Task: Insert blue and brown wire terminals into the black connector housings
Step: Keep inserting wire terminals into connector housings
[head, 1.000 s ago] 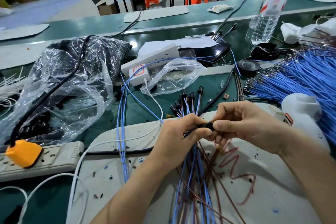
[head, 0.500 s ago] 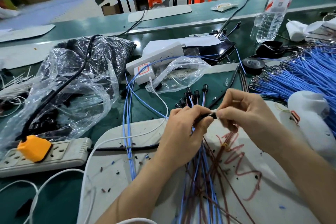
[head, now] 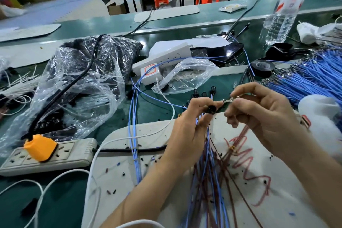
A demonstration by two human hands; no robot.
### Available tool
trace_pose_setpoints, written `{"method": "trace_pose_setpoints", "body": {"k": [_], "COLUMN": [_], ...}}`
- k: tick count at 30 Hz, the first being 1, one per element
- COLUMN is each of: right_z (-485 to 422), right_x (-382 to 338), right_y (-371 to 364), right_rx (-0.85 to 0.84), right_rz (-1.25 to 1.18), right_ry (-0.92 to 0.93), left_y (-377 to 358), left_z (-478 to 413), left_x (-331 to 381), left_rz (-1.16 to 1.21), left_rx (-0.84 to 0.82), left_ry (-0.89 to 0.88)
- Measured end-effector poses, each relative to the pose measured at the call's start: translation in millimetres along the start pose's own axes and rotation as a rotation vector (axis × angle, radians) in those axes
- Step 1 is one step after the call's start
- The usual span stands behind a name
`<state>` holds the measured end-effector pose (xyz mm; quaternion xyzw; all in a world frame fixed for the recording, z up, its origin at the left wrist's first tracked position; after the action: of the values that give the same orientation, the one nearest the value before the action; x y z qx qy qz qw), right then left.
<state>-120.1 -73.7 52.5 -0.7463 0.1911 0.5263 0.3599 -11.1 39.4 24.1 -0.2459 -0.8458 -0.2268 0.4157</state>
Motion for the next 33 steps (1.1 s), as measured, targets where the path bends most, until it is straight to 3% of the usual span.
{"method": "trace_pose_setpoints", "body": {"k": [17,25,28,33], "right_z": [7.0,4.1,2.9,-2.4], "right_x": [1.0,7.0,6.6,3.3], "right_y": [-9.3,-4.1,-2.9,5.1], "right_rx": [-0.033,0.009,-0.034,-0.058], "right_rz": [0.210,0.494,0.493,0.307], "right_ry": [0.133,0.191,0.124,-0.148], "left_y": [0.7,2.6,2.9,2.9], "left_z": [-0.2,1.2,0.7,-0.8], "left_x": [1.7,-2.4,-5.2,-3.4], "left_rz": [-0.054,-0.198,-0.210,-0.185], "left_rx": [-0.034,-0.010,-0.015,-0.031], "left_ry": [-0.070,-0.095,-0.083,-0.114]}}
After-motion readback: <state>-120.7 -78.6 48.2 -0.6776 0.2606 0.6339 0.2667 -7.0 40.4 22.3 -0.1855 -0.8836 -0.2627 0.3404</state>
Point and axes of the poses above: each hand's wrist, its own z-axis away from the middle knuckle, its own y-axis out of the back of the hand, x = y × z, the point moved 2 cm from there along -z, towards the middle knuckle, and after that the axes turned 13 degrees about x, right-handed, at the moved point
